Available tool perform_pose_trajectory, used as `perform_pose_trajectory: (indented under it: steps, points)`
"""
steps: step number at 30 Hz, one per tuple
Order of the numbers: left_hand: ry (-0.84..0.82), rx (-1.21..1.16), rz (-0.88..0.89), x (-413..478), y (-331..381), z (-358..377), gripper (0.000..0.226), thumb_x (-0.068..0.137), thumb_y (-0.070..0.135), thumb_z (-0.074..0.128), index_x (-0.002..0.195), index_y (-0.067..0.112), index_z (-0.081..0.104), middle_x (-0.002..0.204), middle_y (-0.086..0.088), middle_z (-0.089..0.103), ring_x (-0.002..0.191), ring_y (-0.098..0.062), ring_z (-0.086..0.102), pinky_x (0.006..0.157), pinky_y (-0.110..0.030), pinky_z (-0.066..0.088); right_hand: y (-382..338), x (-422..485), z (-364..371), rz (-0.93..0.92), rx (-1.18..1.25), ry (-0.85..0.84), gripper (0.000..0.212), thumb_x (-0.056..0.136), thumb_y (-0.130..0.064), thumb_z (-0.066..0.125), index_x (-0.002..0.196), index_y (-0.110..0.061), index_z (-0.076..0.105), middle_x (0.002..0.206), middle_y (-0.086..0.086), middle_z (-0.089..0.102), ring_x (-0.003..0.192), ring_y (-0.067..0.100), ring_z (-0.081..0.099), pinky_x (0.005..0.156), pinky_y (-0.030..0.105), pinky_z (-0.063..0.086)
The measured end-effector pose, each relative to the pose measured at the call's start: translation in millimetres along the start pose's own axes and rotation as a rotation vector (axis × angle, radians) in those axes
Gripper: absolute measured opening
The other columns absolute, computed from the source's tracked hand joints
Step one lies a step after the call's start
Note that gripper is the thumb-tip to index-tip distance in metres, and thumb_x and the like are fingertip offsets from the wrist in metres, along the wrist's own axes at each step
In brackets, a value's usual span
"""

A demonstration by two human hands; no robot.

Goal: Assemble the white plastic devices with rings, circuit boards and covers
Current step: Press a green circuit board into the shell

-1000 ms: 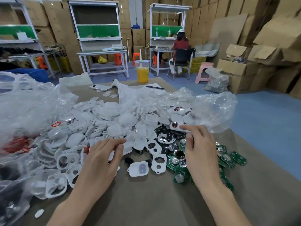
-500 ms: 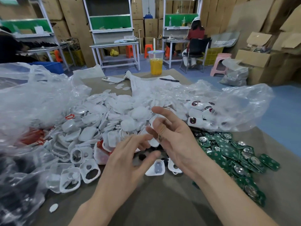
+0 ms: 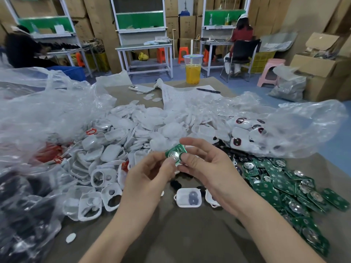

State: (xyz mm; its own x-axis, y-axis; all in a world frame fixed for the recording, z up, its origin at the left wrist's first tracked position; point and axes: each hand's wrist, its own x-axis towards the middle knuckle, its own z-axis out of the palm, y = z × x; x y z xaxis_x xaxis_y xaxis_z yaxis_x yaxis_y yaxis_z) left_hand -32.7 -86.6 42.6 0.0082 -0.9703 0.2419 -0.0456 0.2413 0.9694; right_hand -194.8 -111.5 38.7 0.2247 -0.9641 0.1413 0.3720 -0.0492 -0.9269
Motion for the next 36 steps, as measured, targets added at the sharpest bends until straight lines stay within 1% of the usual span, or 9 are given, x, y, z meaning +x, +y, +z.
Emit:
perform_pose_trajectory:
  steps: [7, 12, 16, 20, 23, 26, 30, 33, 36]
  points:
    - [-0.004, -0.149, -0.088, 0.8, 5.6, 1.4, 0.018, 0.08, 0.037, 0.067, 0.087, 0.026, 0.08, 0.077, 0.004, 0.074, 0.069, -0.004, 0.067, 0.068, -0.012, 0.052, -3.8, 0.2, -2.9, 0.063, 0.104, -0.016, 0.026, 0.092, -0.002, 0.067, 0.107, -0.02, 0.078, 0.098, 0.003, 0.074, 0.086, 0.016, 0.071, 0.083, 0.024, 0.057]
    - [0.0, -0.17, -0.105, 0.5, 6.1, 2.0, 0.016, 0.079, 0.034, 0.069, 0.08, 0.022, 0.079, 0.075, 0.002, 0.074, 0.068, -0.004, 0.067, 0.068, -0.012, 0.052, -6.0, -0.4, -4.6, 0.079, 0.103, 0.008, 0.023, 0.089, -0.007, 0.069, 0.107, -0.018, 0.078, 0.095, 0.007, 0.072, 0.084, 0.016, 0.07, 0.082, 0.026, 0.057]
    - [0.004, -0.173, -0.108, 0.3, 6.7, 2.3, 0.018, 0.077, 0.032, 0.07, 0.084, 0.019, 0.079, 0.076, 0.003, 0.075, 0.067, -0.004, 0.068, 0.065, -0.011, 0.051, -6.2, -1.8, -7.2, 0.101, 0.057, 0.03, 0.022, 0.089, -0.008, 0.072, 0.11, -0.014, 0.077, 0.101, 0.015, 0.071, 0.087, 0.017, 0.07, 0.082, 0.024, 0.058]
    - [0.023, -0.143, -0.102, 0.2, 6.4, 1.7, 0.018, 0.074, 0.037, 0.072, 0.086, 0.025, 0.078, 0.075, 0.003, 0.075, 0.067, -0.004, 0.068, 0.064, -0.01, 0.051, -7.6, -3.4, -10.2, 0.096, -0.023, 0.07, 0.027, 0.079, -0.018, 0.079, 0.106, -0.012, 0.078, 0.096, 0.012, 0.075, 0.085, 0.017, 0.072, 0.082, 0.025, 0.058]
    - [0.029, -0.085, -0.079, 0.8, 4.4, -0.1, 0.012, 0.076, 0.038, 0.072, 0.086, 0.032, 0.073, 0.074, 0.004, 0.072, 0.066, -0.006, 0.065, 0.066, -0.012, 0.051, -8.9, -5.2, -10.4, 0.036, -0.185, 0.083, 0.014, 0.088, -0.016, 0.076, 0.099, -0.023, 0.078, 0.094, 0.005, 0.078, 0.086, 0.018, 0.074, 0.082, 0.023, 0.058]
    - [0.028, -0.07, -0.053, 0.7, 4.9, -2.4, 0.008, 0.08, 0.035, 0.072, 0.088, 0.034, 0.072, 0.077, 0.008, 0.071, 0.067, -0.006, 0.065, 0.065, -0.012, 0.051, -8.2, -7.5, -7.6, -0.083, -0.399, 0.13, 0.012, 0.087, -0.021, 0.078, 0.091, -0.033, 0.076, 0.087, -0.002, 0.076, 0.081, 0.009, 0.072, 0.074, 0.015, 0.053]
    - [-0.027, -0.041, -0.033, -1.5, 7.9, -7.8, 0.012, 0.083, 0.044, 0.076, 0.093, 0.038, 0.071, 0.082, 0.008, 0.072, 0.075, -0.006, 0.067, 0.069, -0.012, 0.052, -3.5, -10.2, -2.6, -0.221, -0.562, 0.155, 0.018, 0.087, -0.019, 0.077, 0.084, -0.036, 0.071, 0.098, -0.015, 0.073, 0.086, 0.005, 0.07, 0.071, 0.013, 0.051]
    - [-0.047, -0.054, -0.032, -1.1, 9.3, -8.7, 0.016, 0.082, 0.042, 0.079, 0.096, 0.04, 0.072, 0.077, 0.009, 0.071, 0.072, -0.005, 0.066, 0.069, -0.01, 0.05, -1.7, -11.8, -1.8, -0.338, -0.677, 0.16, 0.024, 0.088, -0.013, 0.075, 0.082, -0.035, 0.069, 0.101, -0.016, 0.071, 0.088, 0.011, 0.07, 0.073, 0.014, 0.051]
    - [-0.074, -0.052, -0.02, -1.4, 10.4, -8.5, 0.023, 0.079, 0.04, 0.071, 0.102, 0.04, 0.071, 0.08, 0.011, 0.073, 0.074, -0.004, 0.066, 0.071, -0.011, 0.049, -3.4, -12.7, -1.5, -0.378, -0.687, 0.183, 0.024, 0.087, -0.01, 0.074, 0.083, -0.033, 0.069, 0.103, -0.014, 0.07, 0.089, 0.012, 0.069, 0.073, 0.014, 0.051]
